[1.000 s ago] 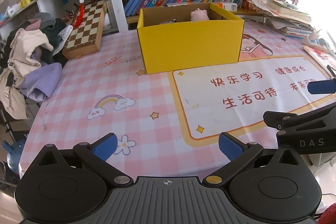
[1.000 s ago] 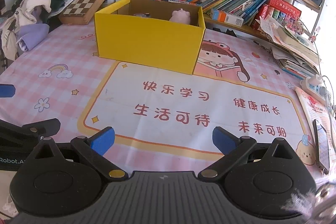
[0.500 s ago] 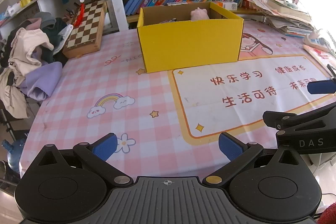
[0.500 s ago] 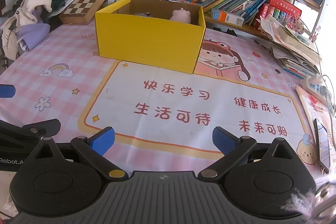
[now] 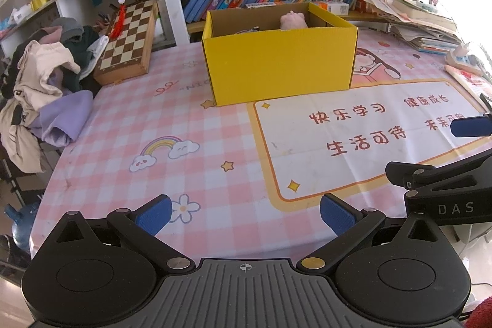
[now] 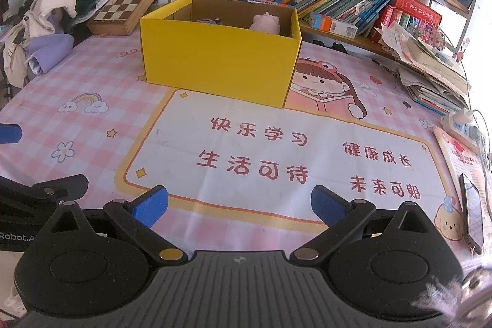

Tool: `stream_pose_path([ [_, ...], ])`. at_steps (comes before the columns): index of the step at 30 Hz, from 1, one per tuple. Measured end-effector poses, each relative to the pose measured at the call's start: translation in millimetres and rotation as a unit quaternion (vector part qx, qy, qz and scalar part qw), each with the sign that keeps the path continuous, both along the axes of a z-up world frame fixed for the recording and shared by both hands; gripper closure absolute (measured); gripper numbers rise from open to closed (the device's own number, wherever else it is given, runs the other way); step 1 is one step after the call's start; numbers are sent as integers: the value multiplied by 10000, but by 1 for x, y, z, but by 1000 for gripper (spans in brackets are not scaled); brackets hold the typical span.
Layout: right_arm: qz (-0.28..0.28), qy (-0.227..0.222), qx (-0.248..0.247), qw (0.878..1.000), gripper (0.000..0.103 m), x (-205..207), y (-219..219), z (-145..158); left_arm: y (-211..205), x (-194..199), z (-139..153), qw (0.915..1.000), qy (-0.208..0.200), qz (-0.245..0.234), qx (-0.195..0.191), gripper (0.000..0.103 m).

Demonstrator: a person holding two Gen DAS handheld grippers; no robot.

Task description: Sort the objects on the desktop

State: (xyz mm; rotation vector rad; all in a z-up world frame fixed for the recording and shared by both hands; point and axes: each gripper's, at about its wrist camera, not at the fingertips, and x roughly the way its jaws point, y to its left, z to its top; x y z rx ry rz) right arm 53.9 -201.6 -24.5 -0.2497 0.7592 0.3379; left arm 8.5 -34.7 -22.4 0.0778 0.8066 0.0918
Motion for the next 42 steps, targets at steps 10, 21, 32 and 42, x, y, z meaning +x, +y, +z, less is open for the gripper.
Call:
stream_pose_path([
  [10, -5, -14, -8, 10000, 3, -1, 2, 1, 1, 0, 0, 10000, -8, 8, -4, 0],
  [21, -26, -3, -36, 10000, 3, -2, 4, 0, 4, 0, -1, 10000, 12, -11, -21, 0],
  [32, -68, 20, -54, 10000, 2, -2, 5, -1, 5, 1, -3, 9999, 61, -44, -70, 0],
  [42, -111, 58, -51, 9999, 3, 1, 4, -2, 4, 1, -3, 9999, 5, -127, -110, 0],
])
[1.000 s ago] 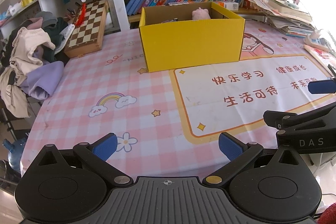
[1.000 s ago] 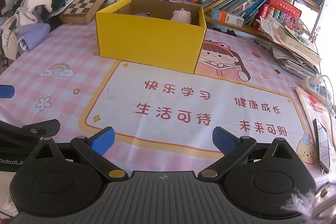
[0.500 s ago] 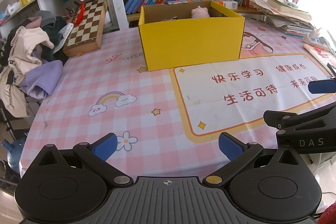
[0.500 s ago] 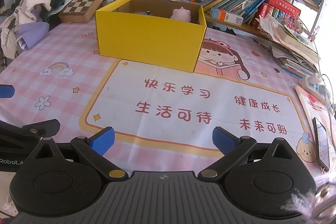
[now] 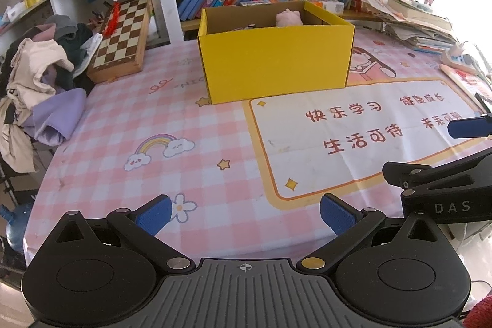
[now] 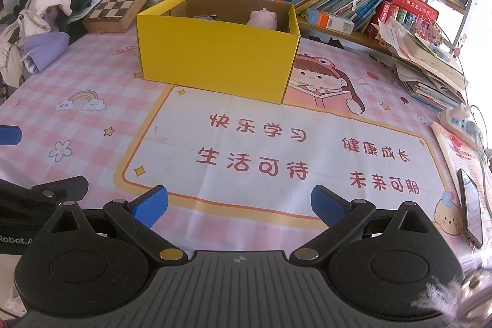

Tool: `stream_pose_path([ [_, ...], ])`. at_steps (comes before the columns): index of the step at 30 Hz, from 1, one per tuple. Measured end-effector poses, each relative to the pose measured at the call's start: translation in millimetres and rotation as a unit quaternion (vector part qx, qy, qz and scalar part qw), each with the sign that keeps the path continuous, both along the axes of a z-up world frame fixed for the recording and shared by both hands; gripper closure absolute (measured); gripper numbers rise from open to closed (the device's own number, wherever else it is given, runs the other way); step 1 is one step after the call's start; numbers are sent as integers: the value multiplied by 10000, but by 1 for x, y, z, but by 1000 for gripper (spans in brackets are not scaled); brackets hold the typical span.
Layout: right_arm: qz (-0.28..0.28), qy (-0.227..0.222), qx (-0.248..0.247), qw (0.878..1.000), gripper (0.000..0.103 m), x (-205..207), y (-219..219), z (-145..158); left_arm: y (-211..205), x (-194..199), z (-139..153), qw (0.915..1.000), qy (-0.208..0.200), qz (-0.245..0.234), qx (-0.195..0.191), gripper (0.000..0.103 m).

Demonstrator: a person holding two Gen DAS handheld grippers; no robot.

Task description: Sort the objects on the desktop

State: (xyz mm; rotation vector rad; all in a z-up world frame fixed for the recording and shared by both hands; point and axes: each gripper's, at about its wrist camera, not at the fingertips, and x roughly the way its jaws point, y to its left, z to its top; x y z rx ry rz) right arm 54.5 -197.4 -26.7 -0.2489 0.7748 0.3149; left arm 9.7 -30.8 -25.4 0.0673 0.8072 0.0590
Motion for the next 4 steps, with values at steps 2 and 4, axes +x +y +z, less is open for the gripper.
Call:
stream_pose_path([
  [2, -8, 14, -8, 10000, 2, 1, 0, 0, 0, 1, 0, 10000, -14, -20, -10, 0],
  [4, -11, 32, -16, 10000, 3, 2, 0, -1, 0, 2, 0, 10000, -23, -32, -33, 0],
])
